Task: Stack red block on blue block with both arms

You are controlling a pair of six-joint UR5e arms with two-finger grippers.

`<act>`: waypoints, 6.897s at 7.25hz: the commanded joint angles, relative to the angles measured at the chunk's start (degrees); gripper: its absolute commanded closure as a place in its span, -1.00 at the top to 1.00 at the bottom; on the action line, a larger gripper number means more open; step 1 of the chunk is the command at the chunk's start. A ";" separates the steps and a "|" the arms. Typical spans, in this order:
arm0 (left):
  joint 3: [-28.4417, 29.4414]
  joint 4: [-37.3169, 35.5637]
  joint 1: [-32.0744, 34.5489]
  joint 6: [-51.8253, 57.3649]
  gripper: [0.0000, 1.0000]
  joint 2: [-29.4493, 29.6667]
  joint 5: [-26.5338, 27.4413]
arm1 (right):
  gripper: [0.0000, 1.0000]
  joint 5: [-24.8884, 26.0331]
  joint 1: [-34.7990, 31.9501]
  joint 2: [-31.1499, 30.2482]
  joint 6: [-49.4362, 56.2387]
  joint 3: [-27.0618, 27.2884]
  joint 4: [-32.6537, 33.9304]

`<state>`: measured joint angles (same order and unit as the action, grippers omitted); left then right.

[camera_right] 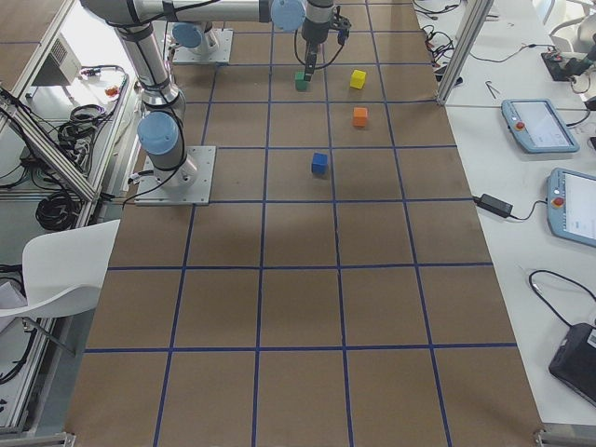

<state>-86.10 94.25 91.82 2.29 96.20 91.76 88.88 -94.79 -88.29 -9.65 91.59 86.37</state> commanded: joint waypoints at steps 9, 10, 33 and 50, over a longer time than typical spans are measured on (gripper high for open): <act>-21.09 -27.32 -9.90 30.98 1.00 1.62 0.62 | 1.00 0.23 -0.04 3.57 0.59 0.79 0.29; -22.26 -27.63 -11.03 34.85 1.00 2.67 0.53 | 1.00 0.50 -0.04 3.57 0.68 0.79 0.37; -15.00 -30.72 -8.43 30.44 -1.00 12.61 5.89 | 1.00 0.68 -0.04 3.92 0.68 3.07 3.18; -4.34 -24.73 17.60 -15.03 -0.29 25.17 -13.01 | 1.00 0.94 3.56 3.92 3.50 3.07 5.21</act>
<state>-90.34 69.87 109.11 -12.56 120.54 78.86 89.76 -91.23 -84.37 -6.15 94.66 91.64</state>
